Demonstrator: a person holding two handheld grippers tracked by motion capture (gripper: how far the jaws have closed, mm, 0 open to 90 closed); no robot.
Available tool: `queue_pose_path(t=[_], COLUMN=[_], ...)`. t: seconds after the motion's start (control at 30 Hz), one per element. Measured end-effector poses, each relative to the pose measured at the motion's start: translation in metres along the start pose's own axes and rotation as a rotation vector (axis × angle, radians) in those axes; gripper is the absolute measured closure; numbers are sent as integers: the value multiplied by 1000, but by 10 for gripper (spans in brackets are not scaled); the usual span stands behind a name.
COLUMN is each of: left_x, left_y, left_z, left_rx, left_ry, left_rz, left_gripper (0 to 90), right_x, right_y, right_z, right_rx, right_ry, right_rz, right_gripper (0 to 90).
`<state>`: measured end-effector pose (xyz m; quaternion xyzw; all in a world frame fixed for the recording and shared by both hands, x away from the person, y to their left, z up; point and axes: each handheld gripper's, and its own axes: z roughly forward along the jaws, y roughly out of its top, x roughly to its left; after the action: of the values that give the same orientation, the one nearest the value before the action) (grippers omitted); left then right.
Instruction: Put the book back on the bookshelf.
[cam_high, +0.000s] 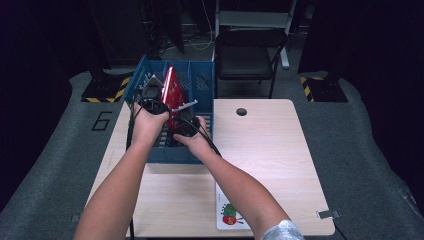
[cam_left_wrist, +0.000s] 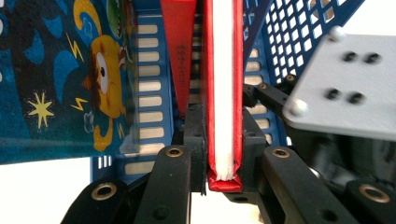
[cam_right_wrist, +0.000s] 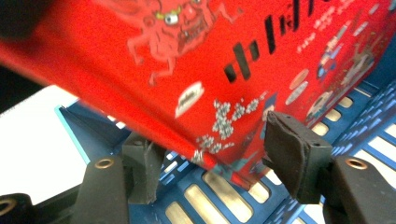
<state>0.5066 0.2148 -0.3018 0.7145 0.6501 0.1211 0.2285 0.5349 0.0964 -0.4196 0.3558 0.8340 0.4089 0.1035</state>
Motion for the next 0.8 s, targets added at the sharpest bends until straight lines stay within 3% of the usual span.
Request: queue_pose_path(t=[0.1,0.2,0.27,0.43,0.47,0.6,0.8], left_x=[0,0,0,0,-1,-2,-3], left_y=[1,1,2,7,8,12,16], left_z=[1,1,1,3,4,6,9], left_rx=[-3,-5,-1,-6,-9,-12,-22], left_ry=[4,4,9,12,15,19,23], left_rz=[-7,-5,-3,-5,-14,-15,-19], left_gripper=[788,789,789,790,790,791,790], right_x=[-3,-4,-7,-6,-9,-8,-10], right_y=[-3,-8,-10,-13,-14,-16,-18], right_z=[-3,-6,-7,-16,-17,-27,-41], right_rx=[3,13,-2,7,-18,-14,-53], right_ry=[-6,0,1,3,2,0,4], right_rz=[-6,19,0,35,7,22,10], right_gripper=[390,390,391,396,397,398,400])
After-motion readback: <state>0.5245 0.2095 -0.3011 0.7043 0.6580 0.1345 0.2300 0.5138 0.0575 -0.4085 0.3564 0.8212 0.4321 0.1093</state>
